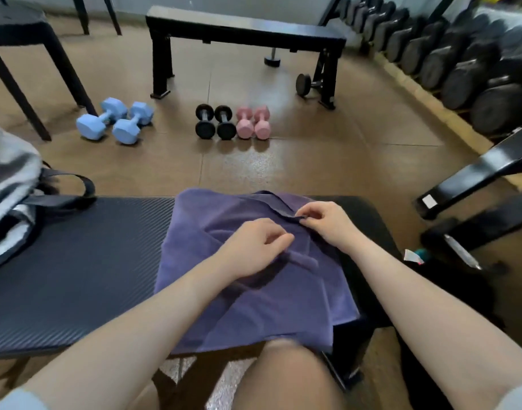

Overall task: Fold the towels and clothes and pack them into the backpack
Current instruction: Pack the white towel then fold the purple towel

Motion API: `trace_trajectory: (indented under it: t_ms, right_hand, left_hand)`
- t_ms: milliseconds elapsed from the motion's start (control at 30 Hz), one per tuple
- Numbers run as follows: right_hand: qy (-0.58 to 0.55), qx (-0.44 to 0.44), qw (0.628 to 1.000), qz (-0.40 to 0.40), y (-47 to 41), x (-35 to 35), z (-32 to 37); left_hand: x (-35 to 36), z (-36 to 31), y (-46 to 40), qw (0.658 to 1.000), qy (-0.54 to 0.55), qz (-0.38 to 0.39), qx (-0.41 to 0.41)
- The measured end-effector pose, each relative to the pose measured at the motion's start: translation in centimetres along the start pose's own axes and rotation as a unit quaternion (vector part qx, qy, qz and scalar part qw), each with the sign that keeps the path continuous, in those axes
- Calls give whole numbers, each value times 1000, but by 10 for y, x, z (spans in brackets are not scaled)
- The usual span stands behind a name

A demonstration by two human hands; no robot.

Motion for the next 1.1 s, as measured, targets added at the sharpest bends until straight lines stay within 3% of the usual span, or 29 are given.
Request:
trace_trajectory:
  t_ms: [67,200,300,367,433,500,600,700,833,1100]
  right_hand:
    - [11,-24,999,21,0,3,5]
    - [-54,-19,995,80,-3,8,8]
    - [-122,25,992,17,-11,0,-4]
    - [-29,-13,999,-4,-20,-5,-8]
    - [69,-64,995,28,-26,1,-9]
    - [111,-82,989,43,-32,8,-12]
    - [127,-84,988,-25,-38,-2,-9]
    - [33,-65,993,-91,-32,-20,-7]
    - [-101,-42,993,-53,-22,-21,-3]
    - [-138,-29,986,-83,-15,-22,1]
  left_hand:
    - [-4,11,-22,1000,-15,-24,-9]
    - [21,23,-54,995,-89,36,7]
    - [30,28,-64,995,-97,18,7]
    - [31,28,-68,994,-110,-7,24]
    - [29,30,-68,992,-117,-30,42]
    - [24,31,-66,992,-100,-59,42]
    - [16,25,-66,991,-73,-106,45]
    - [10,18,-70,987,-55,-139,51]
    - [6,14,-76,985,-36,-153,65]
    - [5,11,-74,974,-34,-184,125]
Point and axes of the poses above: each hand's wrist, its own y-axis away from the middle knuckle, its own x-axis out of the palm, z = x × y, the point moved 8 cm from there along -y, towards the middle knuckle, and after that the axes turned 2 degrees about y, right-handed, at the moved point
